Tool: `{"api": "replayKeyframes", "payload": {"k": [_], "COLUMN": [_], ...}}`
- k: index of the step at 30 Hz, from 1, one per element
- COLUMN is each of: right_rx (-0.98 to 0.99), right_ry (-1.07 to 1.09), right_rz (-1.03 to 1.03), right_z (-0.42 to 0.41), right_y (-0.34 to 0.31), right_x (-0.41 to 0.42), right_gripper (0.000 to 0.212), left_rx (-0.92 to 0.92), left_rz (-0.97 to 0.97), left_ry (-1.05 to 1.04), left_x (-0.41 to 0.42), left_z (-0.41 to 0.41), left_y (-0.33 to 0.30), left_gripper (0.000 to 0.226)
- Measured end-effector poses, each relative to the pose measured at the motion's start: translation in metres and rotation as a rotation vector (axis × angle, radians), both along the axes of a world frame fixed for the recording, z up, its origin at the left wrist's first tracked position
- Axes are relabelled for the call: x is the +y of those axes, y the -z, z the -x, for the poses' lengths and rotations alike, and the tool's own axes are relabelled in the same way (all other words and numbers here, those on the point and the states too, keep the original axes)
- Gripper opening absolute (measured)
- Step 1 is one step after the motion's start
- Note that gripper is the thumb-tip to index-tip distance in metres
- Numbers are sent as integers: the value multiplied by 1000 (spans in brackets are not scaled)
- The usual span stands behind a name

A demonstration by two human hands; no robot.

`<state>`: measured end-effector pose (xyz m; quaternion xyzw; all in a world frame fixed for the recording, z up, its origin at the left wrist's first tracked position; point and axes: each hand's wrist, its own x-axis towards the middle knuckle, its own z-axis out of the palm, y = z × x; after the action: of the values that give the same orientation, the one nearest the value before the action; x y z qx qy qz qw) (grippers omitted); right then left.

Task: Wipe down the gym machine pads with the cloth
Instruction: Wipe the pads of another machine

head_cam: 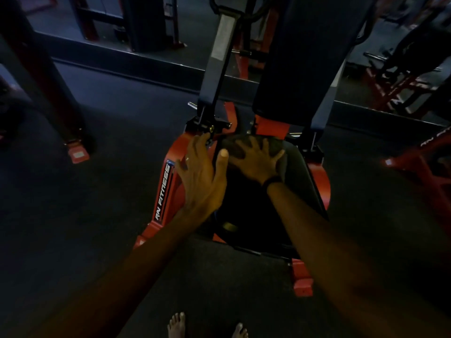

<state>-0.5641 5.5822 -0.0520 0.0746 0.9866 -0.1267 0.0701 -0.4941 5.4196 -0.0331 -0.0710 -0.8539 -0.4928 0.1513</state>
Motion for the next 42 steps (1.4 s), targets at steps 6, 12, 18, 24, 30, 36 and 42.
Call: {"api": "replayKeyframes", "payload": {"k": [6,12,18,24,30,36,42], "right_rx": [-50,156,114,-93,-123,-21,-25], "right_ry": [15,-125,83,260,167,189,448], "right_rz": [-56,-145,-138,10,-30,-93,4], "right_z": [-7,-172,-181,-37,-51,-190,-185], "right_y": [-4,-2,-4,-10,-10,-7,-15], "right_x": [-13,-47,-23,57,58,29,38], "right_gripper": [65,72,80,77,73,77,79], "left_rx": [-30,-7,38,-61,-37,37,51], "left_rz": [-7,-54,-27,-5,72,187,171], "left_ry": [-5,16,94,98,139,255,265], "left_x": [-6,2,18,23,28,39,38], "left_z": [-11,11,8,-13,-14,-2,1], "left_y": [3,-12,-3,14,14,31,37], "left_gripper": [71,59,65,68,72,68,66]}}
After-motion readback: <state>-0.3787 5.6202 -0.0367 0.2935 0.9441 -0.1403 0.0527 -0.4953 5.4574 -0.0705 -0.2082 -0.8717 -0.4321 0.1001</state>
